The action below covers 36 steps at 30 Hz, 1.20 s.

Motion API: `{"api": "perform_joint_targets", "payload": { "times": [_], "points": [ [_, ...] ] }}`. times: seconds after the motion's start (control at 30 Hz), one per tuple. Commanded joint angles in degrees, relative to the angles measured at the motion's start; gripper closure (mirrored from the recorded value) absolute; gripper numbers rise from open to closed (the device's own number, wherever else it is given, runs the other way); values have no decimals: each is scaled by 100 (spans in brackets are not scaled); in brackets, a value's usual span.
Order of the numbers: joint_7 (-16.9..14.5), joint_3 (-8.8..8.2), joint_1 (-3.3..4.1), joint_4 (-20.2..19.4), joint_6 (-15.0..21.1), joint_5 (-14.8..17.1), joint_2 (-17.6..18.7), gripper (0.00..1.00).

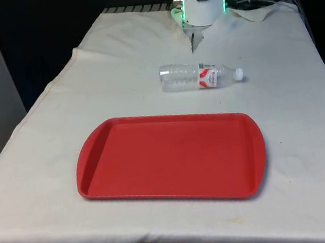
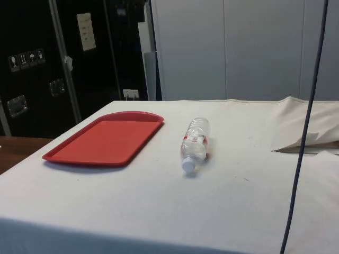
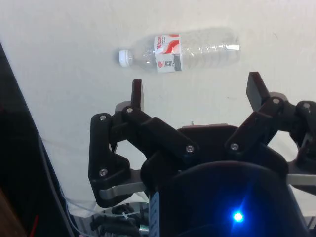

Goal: Place the bottle upright on the tray.

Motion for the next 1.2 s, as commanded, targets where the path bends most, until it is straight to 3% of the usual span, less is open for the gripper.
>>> {"api": "perform_joint_targets", "payload": {
  "times": [0.0, 0.3, 0.33, 0.63, 0.9, 1.17],
  "points": [
    [0, 0, 0, 0, 0, 0, 6, 0],
    [11, 6, 0, -304, 57, -17, -264, 0],
    [0, 0, 0, -178, -11, 0, -143, 0],
    [17, 6, 6, -922, 264, -29, -745, 0],
    [0, 0, 6, -1134, 269, -6, -911, 0],
    [23, 11, 17, -1639, 573, -23, -1238, 0]
  ]
}}
